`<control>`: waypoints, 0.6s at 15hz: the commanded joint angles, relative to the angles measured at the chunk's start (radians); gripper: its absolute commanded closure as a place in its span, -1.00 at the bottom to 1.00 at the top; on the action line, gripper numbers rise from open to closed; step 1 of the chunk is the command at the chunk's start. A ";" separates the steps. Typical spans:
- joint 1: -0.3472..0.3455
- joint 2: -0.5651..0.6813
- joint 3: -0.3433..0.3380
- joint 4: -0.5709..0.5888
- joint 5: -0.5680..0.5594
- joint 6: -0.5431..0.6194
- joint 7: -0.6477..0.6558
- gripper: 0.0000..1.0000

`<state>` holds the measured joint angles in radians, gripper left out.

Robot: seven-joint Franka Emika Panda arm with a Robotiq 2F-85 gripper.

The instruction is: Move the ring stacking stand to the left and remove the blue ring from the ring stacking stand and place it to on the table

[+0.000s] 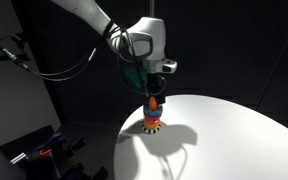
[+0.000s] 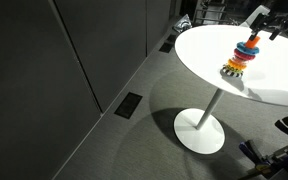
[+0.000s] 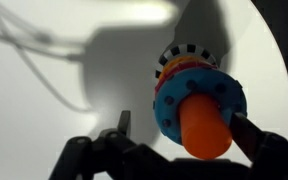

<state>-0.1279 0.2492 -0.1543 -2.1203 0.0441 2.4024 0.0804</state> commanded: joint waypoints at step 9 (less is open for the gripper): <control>-0.087 -0.081 0.039 -0.098 0.299 0.057 -0.286 -1.00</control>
<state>-0.1902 0.2003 -0.1339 -2.1945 0.2783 2.4513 -0.1407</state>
